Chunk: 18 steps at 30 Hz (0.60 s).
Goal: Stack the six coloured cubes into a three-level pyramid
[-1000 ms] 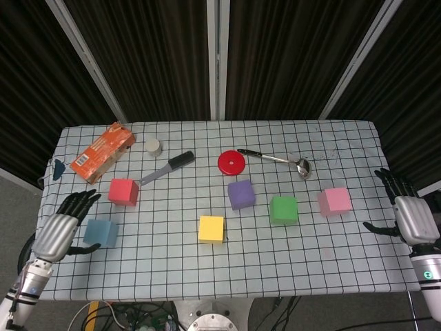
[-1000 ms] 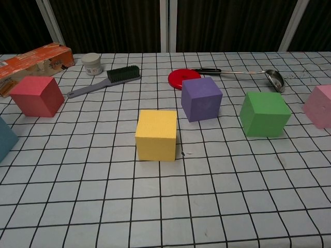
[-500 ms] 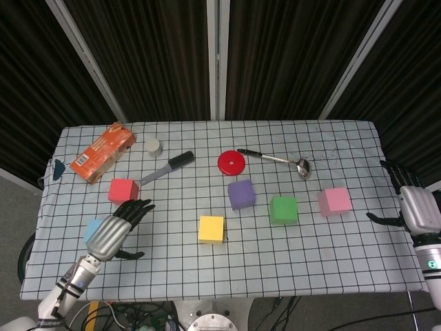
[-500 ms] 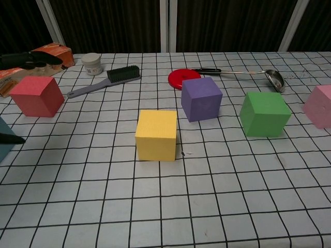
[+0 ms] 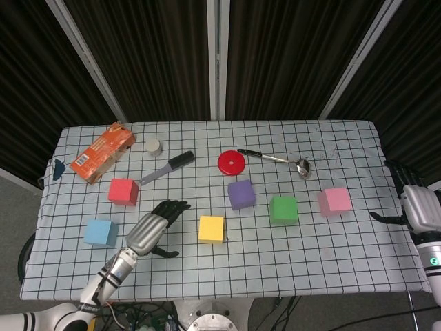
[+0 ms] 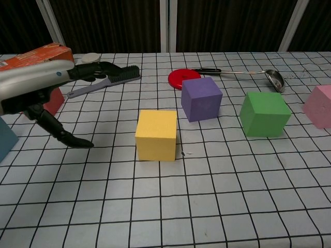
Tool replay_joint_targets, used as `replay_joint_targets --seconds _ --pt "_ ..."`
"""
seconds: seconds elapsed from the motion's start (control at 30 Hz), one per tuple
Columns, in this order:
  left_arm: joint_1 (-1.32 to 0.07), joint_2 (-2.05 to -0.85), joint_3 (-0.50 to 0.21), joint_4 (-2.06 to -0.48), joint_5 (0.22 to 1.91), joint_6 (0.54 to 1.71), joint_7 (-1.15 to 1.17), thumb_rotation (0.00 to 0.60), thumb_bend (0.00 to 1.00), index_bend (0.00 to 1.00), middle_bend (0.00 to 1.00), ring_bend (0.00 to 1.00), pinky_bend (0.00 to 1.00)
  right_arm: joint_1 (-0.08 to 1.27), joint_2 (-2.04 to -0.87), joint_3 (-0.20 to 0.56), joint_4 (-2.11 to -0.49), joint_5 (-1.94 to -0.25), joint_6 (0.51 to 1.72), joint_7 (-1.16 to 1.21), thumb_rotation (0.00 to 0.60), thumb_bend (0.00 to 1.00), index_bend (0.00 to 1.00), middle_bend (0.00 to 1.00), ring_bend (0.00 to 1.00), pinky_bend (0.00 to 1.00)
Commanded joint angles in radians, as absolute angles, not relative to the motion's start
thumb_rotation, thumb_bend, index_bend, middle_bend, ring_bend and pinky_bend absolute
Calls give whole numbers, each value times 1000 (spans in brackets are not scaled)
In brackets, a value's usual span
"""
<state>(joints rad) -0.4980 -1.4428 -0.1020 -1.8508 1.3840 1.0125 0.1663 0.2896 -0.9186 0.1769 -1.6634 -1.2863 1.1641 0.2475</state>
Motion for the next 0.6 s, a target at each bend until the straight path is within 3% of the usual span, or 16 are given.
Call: replay_joint_targets --seconds 0.03,0.6 --pt "-534 -1496 -114 -1827 1343 979 195 600 0 6 48 0 50 289 -917 178 -1660 -1284 1163 251 600 26 0 41 0 0" --pt "-631 -1668 -140 -1668 1236 967 352 600 0 6 141 0 50 278 -930 169 -1601 -1281 1149 301 600 26 0 47 0 0"
